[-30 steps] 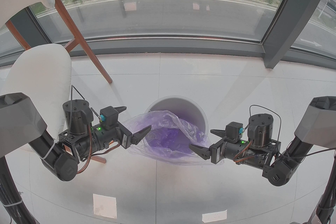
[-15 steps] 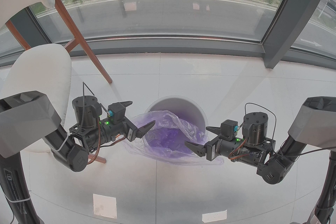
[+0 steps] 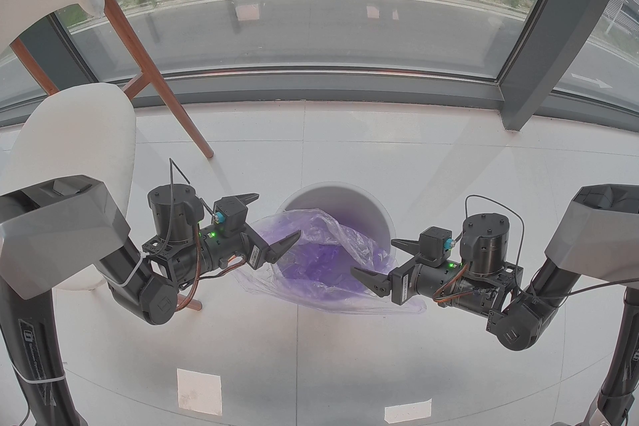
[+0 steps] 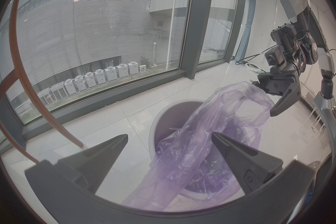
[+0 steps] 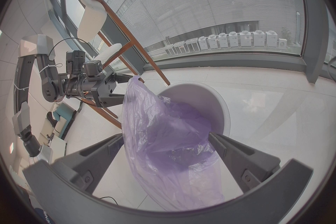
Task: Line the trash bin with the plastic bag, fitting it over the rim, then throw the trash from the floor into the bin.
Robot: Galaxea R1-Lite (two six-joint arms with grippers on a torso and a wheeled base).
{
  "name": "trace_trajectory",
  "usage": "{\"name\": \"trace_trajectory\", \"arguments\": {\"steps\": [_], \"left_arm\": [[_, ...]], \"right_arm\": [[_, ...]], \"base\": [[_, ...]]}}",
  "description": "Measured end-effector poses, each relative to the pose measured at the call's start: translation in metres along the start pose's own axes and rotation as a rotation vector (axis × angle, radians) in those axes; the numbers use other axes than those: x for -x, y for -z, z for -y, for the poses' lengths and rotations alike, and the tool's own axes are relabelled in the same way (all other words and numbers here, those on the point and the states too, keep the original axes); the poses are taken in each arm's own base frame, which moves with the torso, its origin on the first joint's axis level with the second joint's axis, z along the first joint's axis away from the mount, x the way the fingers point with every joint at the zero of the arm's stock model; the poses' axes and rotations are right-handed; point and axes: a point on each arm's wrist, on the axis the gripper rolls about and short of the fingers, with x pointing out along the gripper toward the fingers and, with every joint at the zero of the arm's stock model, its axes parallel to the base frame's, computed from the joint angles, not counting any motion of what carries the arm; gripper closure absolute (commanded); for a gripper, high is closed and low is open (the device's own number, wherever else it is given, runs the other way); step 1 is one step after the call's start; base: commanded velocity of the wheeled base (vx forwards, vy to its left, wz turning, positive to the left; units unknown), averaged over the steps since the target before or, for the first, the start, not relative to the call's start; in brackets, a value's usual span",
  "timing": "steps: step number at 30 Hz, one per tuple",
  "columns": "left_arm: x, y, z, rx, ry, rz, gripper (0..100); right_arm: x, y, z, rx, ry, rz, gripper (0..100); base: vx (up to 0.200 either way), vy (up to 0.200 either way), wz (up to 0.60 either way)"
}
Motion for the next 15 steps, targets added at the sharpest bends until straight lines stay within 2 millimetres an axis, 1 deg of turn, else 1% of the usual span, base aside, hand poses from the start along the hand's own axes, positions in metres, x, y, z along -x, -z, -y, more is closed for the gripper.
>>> {"name": "trace_trajectory", "arguments": {"steps": [15], "left_arm": [[-0.0053,0.0019,0.0011,-0.003,0.004,0.002,0]], "right_arm": [[-0.0037,0.0026,0.0009,0.000,0.000,-0.005,0]], "base": [[0.000,0.000,0.00]]}}
